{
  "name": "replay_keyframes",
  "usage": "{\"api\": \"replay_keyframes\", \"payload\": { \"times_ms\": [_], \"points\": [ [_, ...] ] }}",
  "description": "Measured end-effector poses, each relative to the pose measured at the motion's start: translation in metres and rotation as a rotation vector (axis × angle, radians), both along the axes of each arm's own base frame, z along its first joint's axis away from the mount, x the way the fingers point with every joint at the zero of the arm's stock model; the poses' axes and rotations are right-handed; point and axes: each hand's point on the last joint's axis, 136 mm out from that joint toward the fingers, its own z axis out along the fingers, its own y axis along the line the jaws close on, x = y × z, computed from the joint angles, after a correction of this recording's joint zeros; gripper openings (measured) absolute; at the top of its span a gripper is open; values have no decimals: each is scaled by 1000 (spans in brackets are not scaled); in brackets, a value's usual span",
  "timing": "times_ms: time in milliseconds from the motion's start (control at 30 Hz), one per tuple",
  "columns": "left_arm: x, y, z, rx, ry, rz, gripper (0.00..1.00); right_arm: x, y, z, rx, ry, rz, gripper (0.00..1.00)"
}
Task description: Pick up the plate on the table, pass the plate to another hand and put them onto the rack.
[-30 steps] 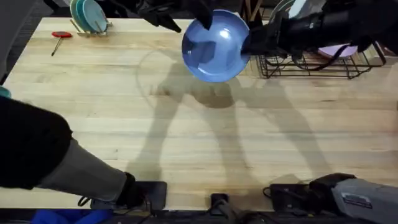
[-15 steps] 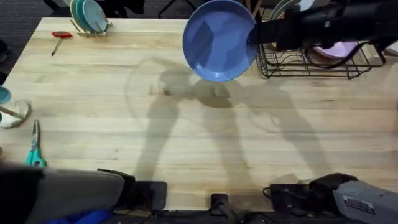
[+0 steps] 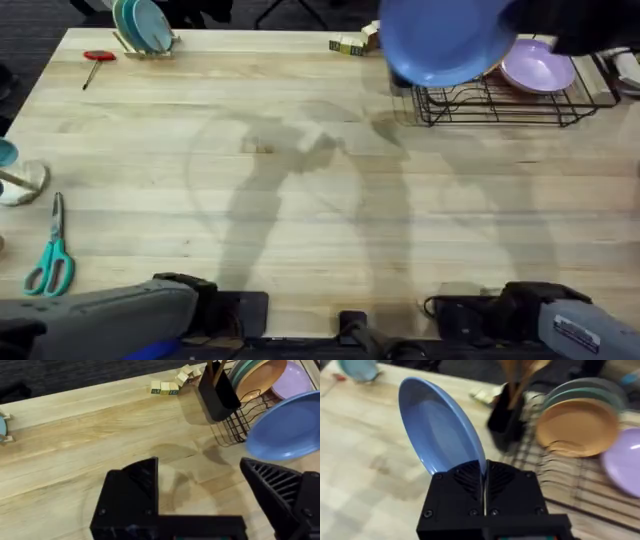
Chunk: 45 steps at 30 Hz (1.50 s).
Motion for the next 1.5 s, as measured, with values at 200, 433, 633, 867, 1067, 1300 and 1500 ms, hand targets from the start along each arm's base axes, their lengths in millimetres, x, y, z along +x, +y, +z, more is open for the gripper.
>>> {"api": "replay_keyframes", "payload": {
  "times_ms": [200,433,633,867,1067,1300,1500],
  "points": [
    [1,1,0,5,-1,7,994,-8,-37,29,-220,-181,-12,28],
    [2,4,-1,16,-4,20,995,-5,-65,48,-579,-350,52,28],
    [2,5,-1,17,-4,22,995,11,-94,43,-819,-390,90,29],
    [2,5,-1,20,-4,25,995,33,-118,37,-1025,-424,138,29],
    [2,5,-1,20,-4,25,995,59,-130,27,-1118,-450,172,29],
    [2,5,-1,20,-4,26,994,84,-139,6,-1200,-452,226,29],
    [2,5,-1,20,-4,26,995,105,-145,-23,-1199,-423,264,29]
  ]
}}
